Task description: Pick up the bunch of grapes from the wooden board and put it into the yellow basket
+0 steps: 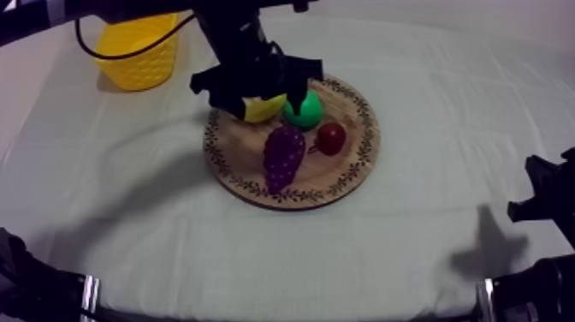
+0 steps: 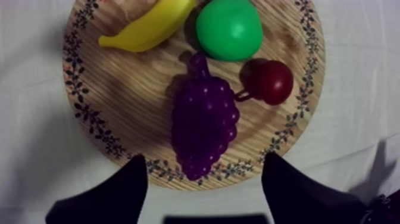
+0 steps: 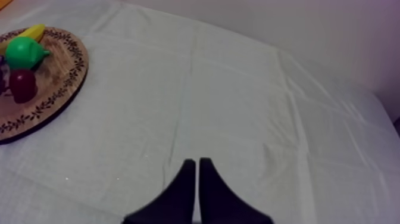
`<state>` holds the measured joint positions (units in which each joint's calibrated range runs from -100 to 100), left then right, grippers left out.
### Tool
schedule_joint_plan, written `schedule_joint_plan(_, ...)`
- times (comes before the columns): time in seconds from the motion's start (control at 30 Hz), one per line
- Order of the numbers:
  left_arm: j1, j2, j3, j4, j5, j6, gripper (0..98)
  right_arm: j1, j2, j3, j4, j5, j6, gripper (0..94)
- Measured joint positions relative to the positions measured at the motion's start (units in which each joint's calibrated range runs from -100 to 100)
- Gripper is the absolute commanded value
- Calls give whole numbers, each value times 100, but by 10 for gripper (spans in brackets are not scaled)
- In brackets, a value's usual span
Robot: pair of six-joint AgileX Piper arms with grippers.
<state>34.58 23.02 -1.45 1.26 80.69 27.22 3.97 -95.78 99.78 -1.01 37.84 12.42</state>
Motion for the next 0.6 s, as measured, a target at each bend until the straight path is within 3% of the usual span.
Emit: schedule_joint_plan(0.6, 88, 1227, -103, 185, -569, -336, 705, 0, 0, 0, 0, 0, -3, 3)
